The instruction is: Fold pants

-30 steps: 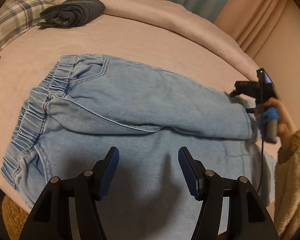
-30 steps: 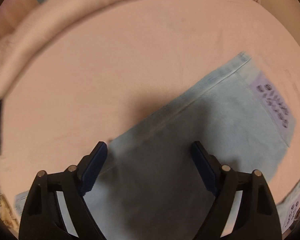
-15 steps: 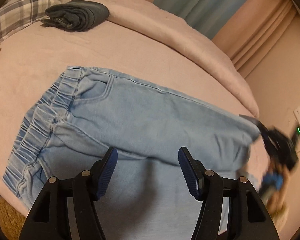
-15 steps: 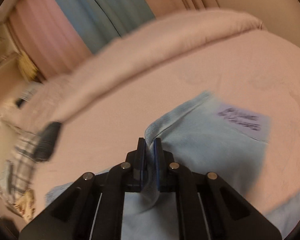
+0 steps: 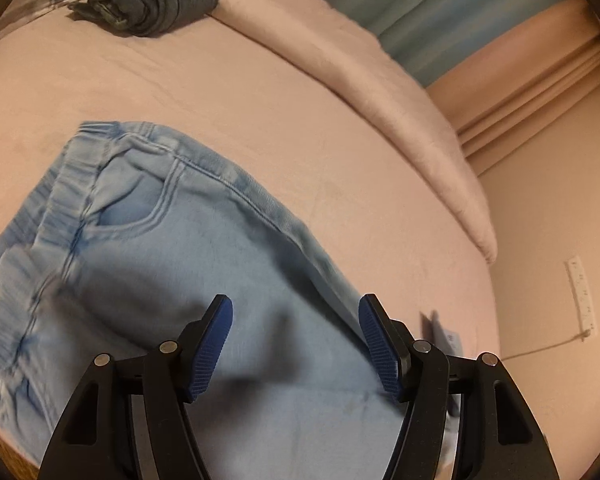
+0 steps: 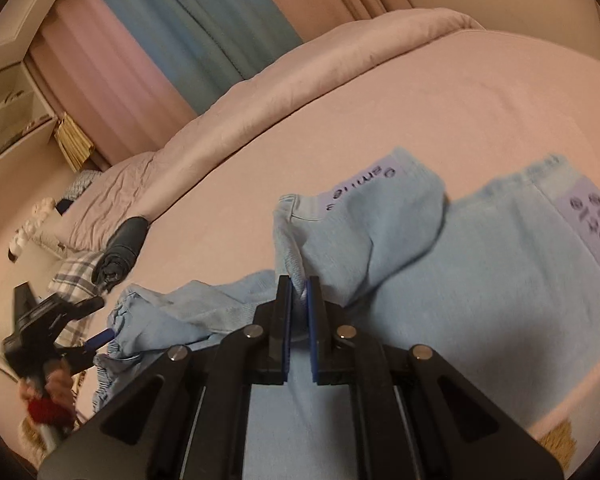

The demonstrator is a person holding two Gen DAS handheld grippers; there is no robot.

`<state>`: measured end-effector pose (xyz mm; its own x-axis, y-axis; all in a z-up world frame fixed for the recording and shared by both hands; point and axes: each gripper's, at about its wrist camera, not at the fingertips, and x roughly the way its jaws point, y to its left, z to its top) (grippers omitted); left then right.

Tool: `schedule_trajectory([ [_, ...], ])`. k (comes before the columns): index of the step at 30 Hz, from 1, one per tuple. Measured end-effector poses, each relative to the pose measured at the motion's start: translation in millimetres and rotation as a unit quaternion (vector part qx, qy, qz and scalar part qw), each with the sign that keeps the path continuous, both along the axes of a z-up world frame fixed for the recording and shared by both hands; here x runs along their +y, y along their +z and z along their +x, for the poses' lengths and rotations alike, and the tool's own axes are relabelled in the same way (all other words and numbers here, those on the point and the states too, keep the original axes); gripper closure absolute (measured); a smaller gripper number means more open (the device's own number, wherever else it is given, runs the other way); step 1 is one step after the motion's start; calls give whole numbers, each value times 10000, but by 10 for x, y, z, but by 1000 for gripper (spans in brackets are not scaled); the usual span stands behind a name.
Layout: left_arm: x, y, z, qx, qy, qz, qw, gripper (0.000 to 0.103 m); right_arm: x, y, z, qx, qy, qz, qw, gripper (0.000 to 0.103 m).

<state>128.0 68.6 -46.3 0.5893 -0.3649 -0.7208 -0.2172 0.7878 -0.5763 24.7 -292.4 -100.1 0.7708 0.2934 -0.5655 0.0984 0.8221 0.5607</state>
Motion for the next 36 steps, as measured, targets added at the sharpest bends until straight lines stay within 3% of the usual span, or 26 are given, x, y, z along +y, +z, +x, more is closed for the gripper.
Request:
schedule_trajectory([
  [2, -40, -46, 183, 143, -32, 114, 9998, 38, -12, -24, -5, 62, 25, 8, 10000, 96],
  [8, -16, -246, 591, 559, 101, -113, 9983, 38, 66, -65, -29, 177, 52, -245, 9995, 96],
  [9, 3, -294, 639, 614, 137, -188, 9978, 53, 55, -76, -18, 200, 50, -220, 9995, 96],
  [10, 21, -324, 659, 631, 138, -203, 9977, 94, 41, -81, -20, 200, 50, -198, 9996, 96],
  [12, 63, -303, 549, 564, 134, -345, 9977, 97, 28, -83, -23, 191, 42, -158, 9997, 96],
  [15, 86, 38, 102, -230, -28, -305, 9993, 97, 24, 4, -44, 96, 32, -340, 9994, 96],
  [19, 128, 287, -678, -772, -384, -323, 9958, 97, -62, 220, -159, -88, -98, -695, 9975, 95],
  [21, 115, 229, -1049, -705, -498, -198, 9961, 97, -101, 261, -209, -15, -76, -748, 9972, 95],
  [24, -51, -51, -1384, -256, -644, 141, 9975, 97, -89, 165, -260, 348, 57, -940, 9950, 95],
  [27, -138, -367, -1456, 175, -708, 451, 9963, 97, -53, 4, -225, 716, 82, -1110, 9912, 93],
  [30, -197, -342, -1420, 134, -727, 613, 9954, 97, 11, 7, -93, 995, 163, -1334, 9859, 90],
  [32, -190, -259, -1357, 36, -695, 723, 9950, 89, 49, 89, -18, 1070, 209, -1635, 9805, 71],
  [33, -169, -220, -1355, 40, -605, 827, 9947, 77, 102, 178, 60, 1058, 187, -1927, 9754, 49],
  [34, -143, -222, -1384, 47, -524, 884, 9947, 63, 105, 214, 79, 1017, 177, -2055, 9732, 38],
  [36, 5, -223, -1428, 41, -281, 921, 9953, 57, 242, 355, 198, 709, 268, -2429, 9671, 38],
])
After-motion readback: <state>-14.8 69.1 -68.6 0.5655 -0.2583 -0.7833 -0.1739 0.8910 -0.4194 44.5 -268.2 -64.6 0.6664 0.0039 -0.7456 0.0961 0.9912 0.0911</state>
